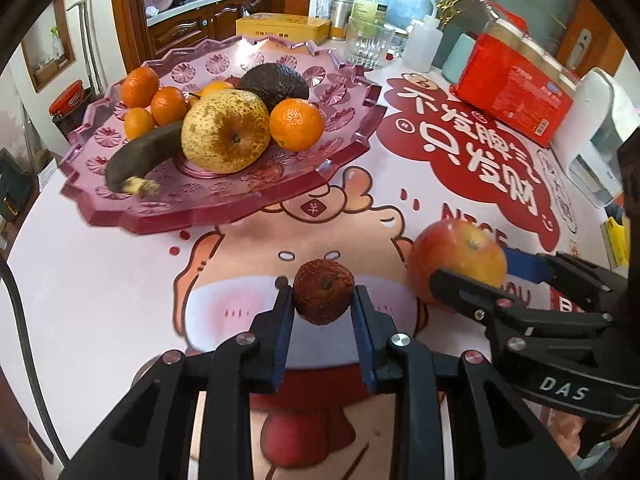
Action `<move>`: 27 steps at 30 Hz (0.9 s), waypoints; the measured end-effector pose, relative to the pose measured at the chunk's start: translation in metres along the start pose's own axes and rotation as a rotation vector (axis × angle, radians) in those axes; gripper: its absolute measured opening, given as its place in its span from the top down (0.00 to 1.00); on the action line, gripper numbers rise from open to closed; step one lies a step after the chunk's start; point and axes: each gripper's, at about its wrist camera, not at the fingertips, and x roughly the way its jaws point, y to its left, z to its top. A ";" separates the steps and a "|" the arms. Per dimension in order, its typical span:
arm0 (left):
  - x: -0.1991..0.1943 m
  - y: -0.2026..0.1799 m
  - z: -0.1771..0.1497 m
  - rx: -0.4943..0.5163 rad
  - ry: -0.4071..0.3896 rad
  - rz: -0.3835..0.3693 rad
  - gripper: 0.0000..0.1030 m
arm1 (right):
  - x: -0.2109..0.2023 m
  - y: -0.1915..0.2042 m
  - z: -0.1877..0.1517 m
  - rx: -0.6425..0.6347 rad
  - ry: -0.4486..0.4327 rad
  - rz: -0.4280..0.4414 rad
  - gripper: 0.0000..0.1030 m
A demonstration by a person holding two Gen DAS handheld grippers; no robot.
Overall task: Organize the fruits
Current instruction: 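Carry lychee and apple into the pink bowl and open both grippers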
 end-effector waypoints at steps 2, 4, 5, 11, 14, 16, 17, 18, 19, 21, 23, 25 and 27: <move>-0.013 0.002 -0.004 0.007 -0.010 -0.001 0.74 | -0.006 0.004 -0.007 0.003 0.006 0.001 0.35; -0.027 0.004 -0.007 0.012 -0.024 -0.001 0.74 | -0.012 0.007 -0.011 0.003 0.008 0.000 0.35; -0.032 0.005 -0.008 0.012 -0.031 -0.002 0.74 | -0.014 0.009 -0.012 0.004 0.007 0.000 0.35; -0.076 0.018 -0.003 0.010 -0.076 0.003 0.74 | -0.043 0.025 -0.013 0.002 -0.036 -0.001 0.35; -0.098 0.026 0.005 0.007 -0.097 0.017 0.74 | -0.062 0.036 -0.010 -0.009 -0.077 -0.002 0.35; -0.114 0.032 0.013 0.000 -0.115 0.018 0.74 | -0.077 0.046 -0.007 -0.015 -0.110 -0.001 0.35; -0.117 0.033 0.015 -0.001 -0.118 0.018 0.74 | -0.082 0.049 -0.005 -0.017 -0.120 0.000 0.35; -0.124 0.036 0.019 -0.004 -0.126 0.017 0.74 | -0.090 0.054 -0.003 -0.021 -0.137 0.001 0.35; -0.133 0.040 0.024 -0.007 -0.137 0.018 0.74 | -0.095 0.058 -0.002 -0.023 -0.150 0.001 0.35; -0.142 0.044 0.030 -0.006 -0.149 0.019 0.74 | -0.109 0.068 0.002 -0.023 -0.180 0.004 0.35; -0.153 0.049 0.039 -0.005 -0.164 0.021 0.74 | -0.117 0.075 0.007 -0.020 -0.201 0.008 0.35; -0.163 0.055 0.047 -0.001 -0.178 0.017 0.74 | -0.127 0.085 0.014 -0.014 -0.231 0.008 0.35; -0.170 0.062 0.053 0.001 -0.186 0.017 0.74 | -0.134 0.093 0.020 -0.008 -0.256 0.009 0.35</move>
